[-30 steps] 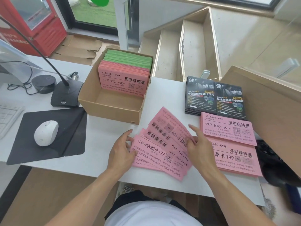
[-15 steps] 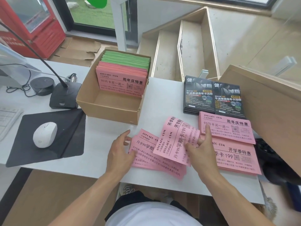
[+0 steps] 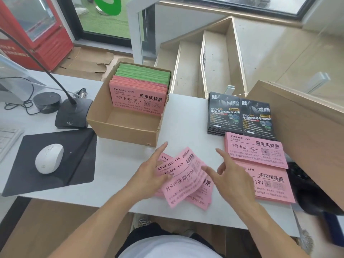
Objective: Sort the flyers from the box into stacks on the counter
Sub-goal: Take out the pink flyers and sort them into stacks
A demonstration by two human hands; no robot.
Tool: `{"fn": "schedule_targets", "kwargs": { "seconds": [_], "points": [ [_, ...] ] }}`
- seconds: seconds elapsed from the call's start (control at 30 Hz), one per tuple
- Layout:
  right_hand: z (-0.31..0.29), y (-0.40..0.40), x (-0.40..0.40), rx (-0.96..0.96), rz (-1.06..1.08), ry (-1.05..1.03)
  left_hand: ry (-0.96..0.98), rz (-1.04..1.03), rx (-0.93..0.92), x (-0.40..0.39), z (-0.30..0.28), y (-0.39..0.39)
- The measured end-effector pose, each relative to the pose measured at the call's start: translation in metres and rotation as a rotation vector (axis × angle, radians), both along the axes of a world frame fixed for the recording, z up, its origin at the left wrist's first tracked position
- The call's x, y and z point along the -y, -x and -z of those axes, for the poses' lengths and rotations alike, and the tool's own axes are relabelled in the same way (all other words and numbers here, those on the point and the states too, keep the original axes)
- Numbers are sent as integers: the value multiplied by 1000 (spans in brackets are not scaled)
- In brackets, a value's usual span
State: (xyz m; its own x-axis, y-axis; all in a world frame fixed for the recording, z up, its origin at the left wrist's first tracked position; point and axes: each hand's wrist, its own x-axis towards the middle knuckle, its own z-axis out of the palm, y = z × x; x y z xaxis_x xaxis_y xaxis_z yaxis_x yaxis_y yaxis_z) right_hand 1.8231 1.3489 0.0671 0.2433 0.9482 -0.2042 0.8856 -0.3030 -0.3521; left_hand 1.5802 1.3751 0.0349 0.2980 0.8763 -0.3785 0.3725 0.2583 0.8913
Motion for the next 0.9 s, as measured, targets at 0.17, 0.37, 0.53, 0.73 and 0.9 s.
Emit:
{"fn": "schedule_targets", "kwargs": {
  "seconds": [0.17, 0.37, 0.53, 0.73, 0.9],
  "points": [
    [1, 1, -26, -197, -469, 90, 29, 220, -70, -29, 5, 23],
    [53, 26, -38, 64, -569, 229, -173, -94, -592, -26, 31, 16],
    [57, 37, -58, 167, -617, 217, -24, -89, -729, -13, 39, 13],
    [53, 54, -75, 278, -654, 272, 5, -14, -832, -17, 37, 7],
    [50, 64, -56, 182, -535, 330, 0, 15, -858, -19, 37, 6]
  ]
}}
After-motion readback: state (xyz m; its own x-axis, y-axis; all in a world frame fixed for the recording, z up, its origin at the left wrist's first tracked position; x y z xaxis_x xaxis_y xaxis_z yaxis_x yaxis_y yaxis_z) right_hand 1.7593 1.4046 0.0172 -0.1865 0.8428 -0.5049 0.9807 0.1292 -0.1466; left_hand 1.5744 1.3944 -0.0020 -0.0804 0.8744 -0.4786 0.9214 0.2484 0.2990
